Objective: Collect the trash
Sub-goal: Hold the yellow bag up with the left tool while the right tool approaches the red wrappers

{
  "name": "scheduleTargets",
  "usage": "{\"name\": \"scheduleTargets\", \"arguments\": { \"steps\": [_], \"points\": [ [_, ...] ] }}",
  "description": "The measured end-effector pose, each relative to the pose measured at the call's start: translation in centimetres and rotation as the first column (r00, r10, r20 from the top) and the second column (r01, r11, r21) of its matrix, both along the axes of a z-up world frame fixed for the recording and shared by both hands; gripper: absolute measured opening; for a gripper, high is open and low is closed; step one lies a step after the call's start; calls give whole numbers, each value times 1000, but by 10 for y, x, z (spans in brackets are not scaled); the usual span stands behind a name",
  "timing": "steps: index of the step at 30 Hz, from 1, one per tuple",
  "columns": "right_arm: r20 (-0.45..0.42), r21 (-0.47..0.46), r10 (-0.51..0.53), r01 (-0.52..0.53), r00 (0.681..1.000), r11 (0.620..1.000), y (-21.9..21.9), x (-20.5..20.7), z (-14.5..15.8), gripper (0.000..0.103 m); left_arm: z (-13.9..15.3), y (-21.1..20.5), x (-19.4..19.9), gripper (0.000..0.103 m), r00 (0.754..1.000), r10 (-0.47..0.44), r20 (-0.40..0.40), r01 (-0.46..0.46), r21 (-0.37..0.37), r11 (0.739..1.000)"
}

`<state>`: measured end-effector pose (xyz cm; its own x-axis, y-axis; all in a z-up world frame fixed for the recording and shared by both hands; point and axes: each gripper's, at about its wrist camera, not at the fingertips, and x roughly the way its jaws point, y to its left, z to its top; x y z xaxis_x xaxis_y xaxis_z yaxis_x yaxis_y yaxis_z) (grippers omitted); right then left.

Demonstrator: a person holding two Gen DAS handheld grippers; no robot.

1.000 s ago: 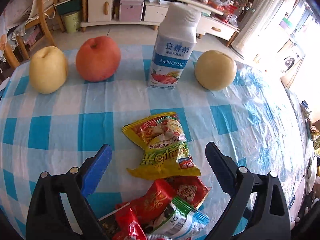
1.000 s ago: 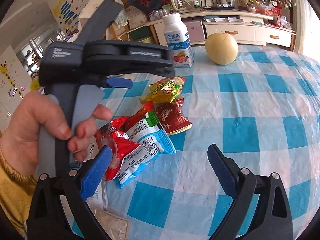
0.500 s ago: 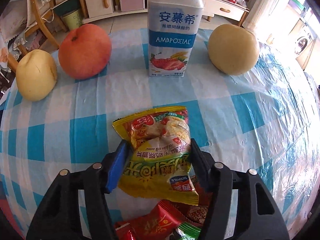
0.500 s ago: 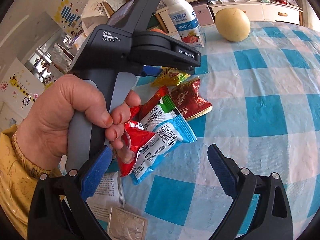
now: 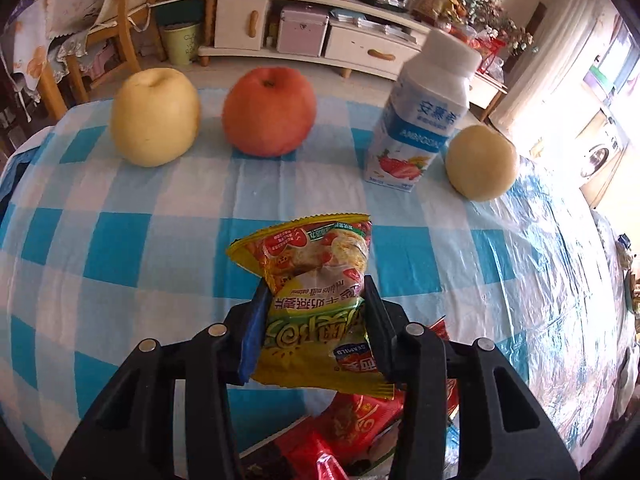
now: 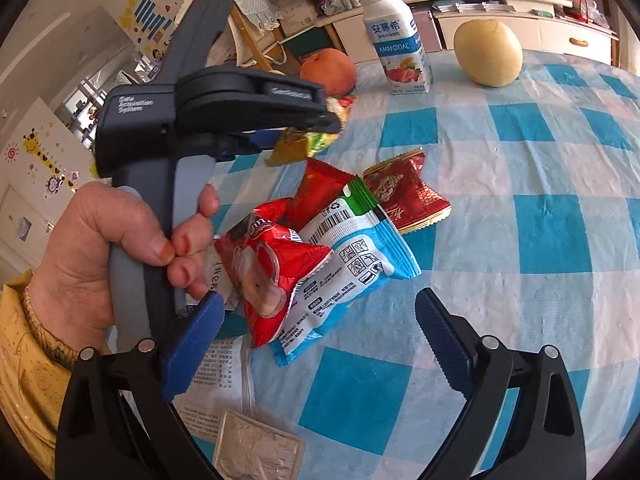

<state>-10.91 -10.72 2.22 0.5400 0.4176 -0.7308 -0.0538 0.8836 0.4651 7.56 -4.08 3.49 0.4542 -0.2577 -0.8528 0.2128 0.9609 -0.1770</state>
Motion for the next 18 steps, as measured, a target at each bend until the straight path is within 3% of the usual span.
{"name": "scheduleTargets", "arguments": {
  "steps": [9, 14, 18],
  "points": [
    [108, -31, 16, -13, 994, 999, 11, -5, 17, 94, 18, 66, -34, 46, 995, 81, 52, -77, -72, 994],
    [141, -172, 117, -92, 983, 981, 41, 0, 19, 94, 20, 94, -65, 46, 991, 121, 58, -113, -124, 986],
    [147, -338, 187, -128, 971, 932, 66, 8, 11, 94, 22, 113, -90, 46, 987, 147, 71, -135, -148, 980]
  ]
}}
